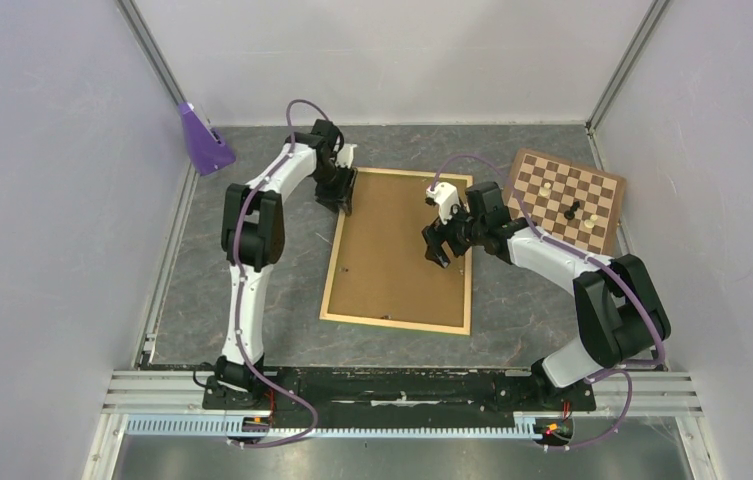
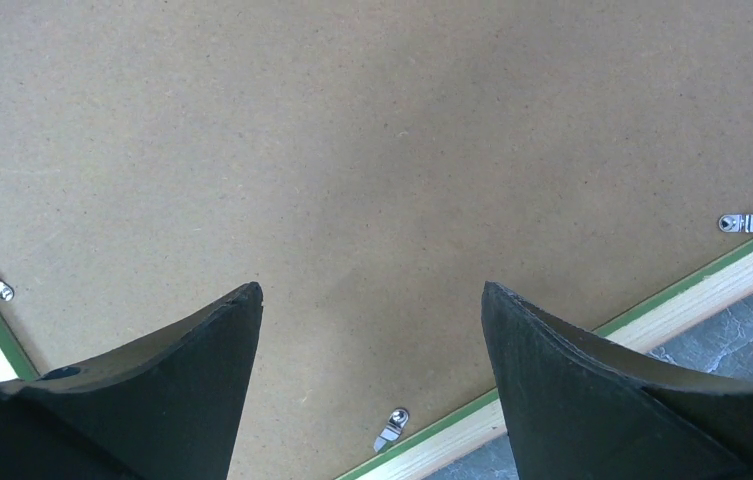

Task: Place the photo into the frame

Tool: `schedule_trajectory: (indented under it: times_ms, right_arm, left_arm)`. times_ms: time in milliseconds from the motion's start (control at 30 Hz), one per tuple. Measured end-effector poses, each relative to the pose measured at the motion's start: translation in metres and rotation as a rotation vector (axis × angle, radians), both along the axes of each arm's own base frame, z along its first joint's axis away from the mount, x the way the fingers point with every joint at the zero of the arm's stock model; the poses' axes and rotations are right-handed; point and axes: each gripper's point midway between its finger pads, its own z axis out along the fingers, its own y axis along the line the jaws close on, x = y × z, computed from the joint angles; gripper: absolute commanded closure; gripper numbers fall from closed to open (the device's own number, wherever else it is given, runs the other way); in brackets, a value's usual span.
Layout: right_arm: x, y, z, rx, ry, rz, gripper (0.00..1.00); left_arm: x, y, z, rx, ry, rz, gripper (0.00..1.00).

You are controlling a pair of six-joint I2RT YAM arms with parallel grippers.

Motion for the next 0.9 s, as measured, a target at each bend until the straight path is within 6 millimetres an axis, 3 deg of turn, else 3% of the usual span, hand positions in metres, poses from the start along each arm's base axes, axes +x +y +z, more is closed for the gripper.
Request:
schedule_trajectory:
  times_ms: [67,233,633,900]
  right_arm:
    - [0.001,0.001,0.001,0.007,-0.006,-0.001,0.17]
    - [0.002,0.003,0.002,0.016,-0.011,0.001,0.17]
    - [0.006,-0.013,-0.004,0.024,0.008,-0.051,0.17]
    - [0.003,-0.016,-0.007,0.023,0.017,-0.059,0.17]
  left_arm:
    - [0.013,-0.004,0.001,0.004,-0.035,-0.002,0.25]
    - [0.012,0.001,0.003,0.027,-0.048,0.006,0.18]
    - [-0.107,0.027,0.026,0.011,0.047,-0.056,0.15]
    - [-0.14,0.015,0.011,0.015,0.068,-0.128,0.15]
